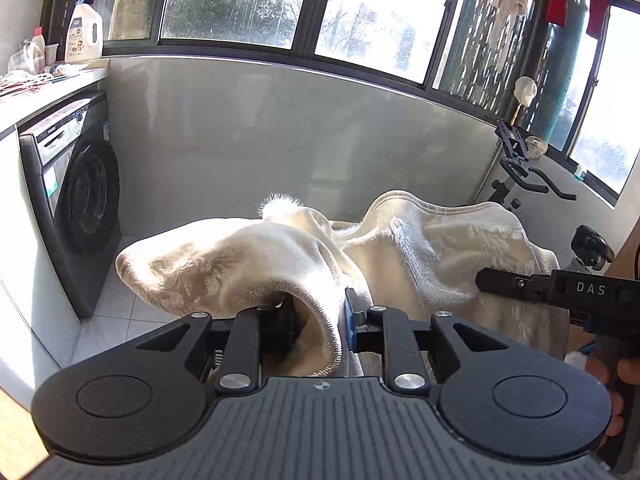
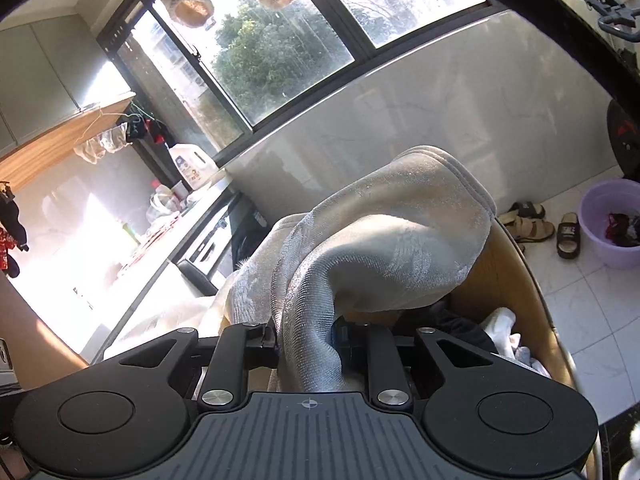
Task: Fold clothes
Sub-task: 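Carry the folded cream coat with both tools toward the tan chair, then lower the coat onto the clothes stack and open both tools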
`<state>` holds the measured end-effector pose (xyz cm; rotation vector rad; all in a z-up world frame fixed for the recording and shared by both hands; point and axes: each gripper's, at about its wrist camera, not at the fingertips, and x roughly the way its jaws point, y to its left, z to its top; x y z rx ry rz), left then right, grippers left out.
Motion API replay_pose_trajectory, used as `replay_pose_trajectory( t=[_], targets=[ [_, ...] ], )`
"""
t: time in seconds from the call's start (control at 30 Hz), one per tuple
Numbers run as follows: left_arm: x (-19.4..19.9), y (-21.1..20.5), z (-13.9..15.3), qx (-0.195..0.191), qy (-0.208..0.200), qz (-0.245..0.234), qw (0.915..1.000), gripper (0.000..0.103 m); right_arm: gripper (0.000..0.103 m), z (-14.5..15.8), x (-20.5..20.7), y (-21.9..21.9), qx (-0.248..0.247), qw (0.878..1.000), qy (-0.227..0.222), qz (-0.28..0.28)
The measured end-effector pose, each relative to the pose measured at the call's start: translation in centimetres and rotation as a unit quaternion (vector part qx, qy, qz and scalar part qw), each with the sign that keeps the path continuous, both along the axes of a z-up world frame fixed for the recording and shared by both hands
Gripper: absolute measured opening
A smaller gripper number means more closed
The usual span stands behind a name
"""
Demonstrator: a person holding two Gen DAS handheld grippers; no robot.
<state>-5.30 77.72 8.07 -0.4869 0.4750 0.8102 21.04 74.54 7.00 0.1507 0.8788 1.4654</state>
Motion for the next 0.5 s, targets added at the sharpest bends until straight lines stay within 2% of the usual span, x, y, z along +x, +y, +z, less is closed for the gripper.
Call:
replay_pose_trajectory(
  t=[0.3, 0.5],
  targets=[
    [-0.9, 6.1, -5.2, -0.078, -0.009, 0.027, 0.9965, 0.022, 0.018, -4.9, -0.8, 4.1, -0.052, 0.999, 0.009, -0.007],
    [0.6, 9.3, -7.7, -0.097, 0.018, 0.042, 0.9942, 0.022, 0.018, -7.9, 1.3, 6.7, -0.09, 0.996, 0.013, -0.011]
  ],
)
